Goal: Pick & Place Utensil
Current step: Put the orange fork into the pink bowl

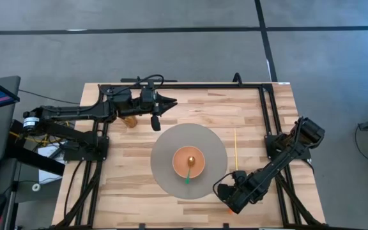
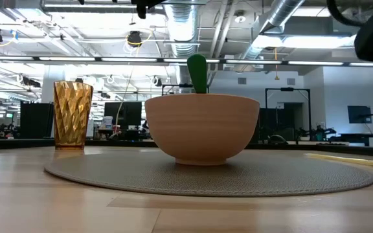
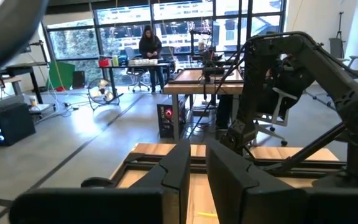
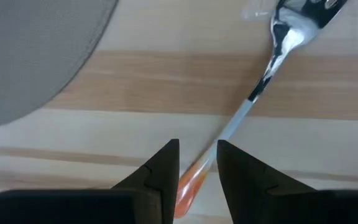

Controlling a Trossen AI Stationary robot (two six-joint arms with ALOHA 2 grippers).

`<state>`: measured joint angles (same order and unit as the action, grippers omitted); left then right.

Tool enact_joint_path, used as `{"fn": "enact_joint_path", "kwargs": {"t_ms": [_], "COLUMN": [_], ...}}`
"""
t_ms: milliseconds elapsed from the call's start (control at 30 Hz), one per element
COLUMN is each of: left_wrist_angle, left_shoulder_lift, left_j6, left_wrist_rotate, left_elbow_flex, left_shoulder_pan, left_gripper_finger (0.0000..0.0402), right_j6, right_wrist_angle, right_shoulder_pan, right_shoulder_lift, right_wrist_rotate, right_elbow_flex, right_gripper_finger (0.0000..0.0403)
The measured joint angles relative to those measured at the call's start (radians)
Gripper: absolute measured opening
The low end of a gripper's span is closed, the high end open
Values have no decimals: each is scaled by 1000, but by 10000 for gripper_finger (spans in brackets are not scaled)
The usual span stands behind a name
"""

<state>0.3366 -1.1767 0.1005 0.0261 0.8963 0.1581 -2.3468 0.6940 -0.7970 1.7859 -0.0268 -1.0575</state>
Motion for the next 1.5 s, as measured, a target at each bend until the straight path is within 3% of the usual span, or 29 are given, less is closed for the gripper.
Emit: {"fn": "enact_joint_path", "kwargs": {"t_ms": [267, 433, 867, 1033, 1500], "left_wrist_angle": [-6, -6, -7, -7, -6], "left_shoulder_lift": [0, 0, 0, 0, 0], "left_j6": [-12, -12, -12, -12, -12], "left_wrist_rotate": [0, 0, 0, 0, 0], "left_elbow_flex": [0, 0, 0, 0, 0], "left_shoulder_pan": [-3, -14, -17, -17, -17], "left_gripper_finger": [53, 53, 53, 53, 53], "right_j6": [-9, -11, -11, -12, 54], "right_wrist_angle": [12, 20, 20, -49, -74], "right_shoulder_pan": [0, 5, 11, -1, -8], "right_shoulder_lift": [0, 0, 1, 1, -3], "right_wrist_rotate": [100, 27, 56, 57, -8], "right_elbow_flex": [9, 9, 12, 80, 106], "right_gripper_finger": [102, 102, 102, 102, 96]}}
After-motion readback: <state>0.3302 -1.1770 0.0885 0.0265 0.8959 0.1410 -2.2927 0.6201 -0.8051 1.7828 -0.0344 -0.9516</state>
